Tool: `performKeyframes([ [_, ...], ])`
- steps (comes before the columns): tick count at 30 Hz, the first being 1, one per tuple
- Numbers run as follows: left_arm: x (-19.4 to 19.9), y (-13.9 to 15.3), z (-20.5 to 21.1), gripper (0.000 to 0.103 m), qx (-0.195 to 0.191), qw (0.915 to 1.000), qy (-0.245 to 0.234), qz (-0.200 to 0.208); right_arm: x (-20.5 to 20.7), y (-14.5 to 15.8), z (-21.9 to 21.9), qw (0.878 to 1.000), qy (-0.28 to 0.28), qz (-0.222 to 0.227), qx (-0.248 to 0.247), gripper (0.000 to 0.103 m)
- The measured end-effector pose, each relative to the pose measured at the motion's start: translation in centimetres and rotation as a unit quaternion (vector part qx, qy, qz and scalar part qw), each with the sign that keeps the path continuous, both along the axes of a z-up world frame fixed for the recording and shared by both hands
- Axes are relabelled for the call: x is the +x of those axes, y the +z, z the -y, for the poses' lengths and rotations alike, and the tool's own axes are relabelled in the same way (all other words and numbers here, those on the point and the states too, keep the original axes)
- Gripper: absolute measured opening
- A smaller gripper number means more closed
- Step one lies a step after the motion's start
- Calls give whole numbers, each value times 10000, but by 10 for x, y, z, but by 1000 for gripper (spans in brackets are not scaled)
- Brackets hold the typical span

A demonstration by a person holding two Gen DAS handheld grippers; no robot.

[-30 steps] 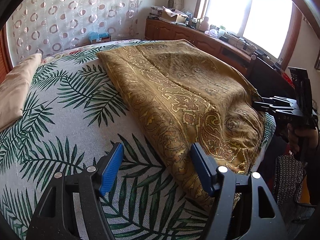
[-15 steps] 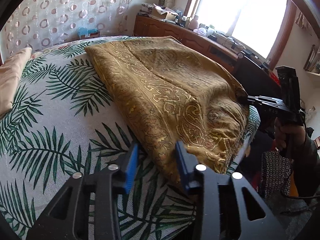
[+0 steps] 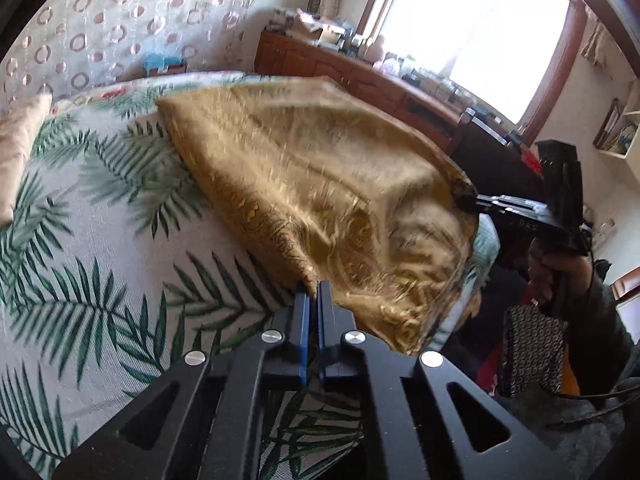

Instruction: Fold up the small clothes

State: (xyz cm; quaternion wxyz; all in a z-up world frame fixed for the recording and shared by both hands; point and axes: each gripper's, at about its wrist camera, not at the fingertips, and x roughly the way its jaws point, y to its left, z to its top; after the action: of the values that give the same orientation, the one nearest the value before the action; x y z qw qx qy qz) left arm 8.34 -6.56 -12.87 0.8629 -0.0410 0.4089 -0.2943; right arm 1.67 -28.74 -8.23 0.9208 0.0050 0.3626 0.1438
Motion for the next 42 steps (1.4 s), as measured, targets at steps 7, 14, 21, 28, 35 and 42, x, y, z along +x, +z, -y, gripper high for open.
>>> performKeyframes([
  [7, 7, 42, -10, 3, -160, 9978, 302, 567, -9, 41, 4, 9958, -46, 802, 436, 3],
  [14, 36, 71, -15, 3, -197, 9943, 503, 915, 19, 71, -9, 9912, 18, 1279, 336, 2],
  [21, 89, 79, -24, 3, -196, 9919, 783, 977, 85, 88, -31, 9898, 76, 1425, -58, 2],
  [28, 135, 67, -39, 3, -263, 9911, 1036, 795, 134, 81, -58, 9871, 168, 1567, -285, 2],
  [35, 175, 47, -45, 3, -218, 9916, 1156, 537, 168, 68, -61, 9888, 264, 1394, -459, 2],
  [42, 203, 34, -45, 3, -236, 9918, 1230, 244, 209, 66, -72, 9914, 207, 1108, -660, 2],
])
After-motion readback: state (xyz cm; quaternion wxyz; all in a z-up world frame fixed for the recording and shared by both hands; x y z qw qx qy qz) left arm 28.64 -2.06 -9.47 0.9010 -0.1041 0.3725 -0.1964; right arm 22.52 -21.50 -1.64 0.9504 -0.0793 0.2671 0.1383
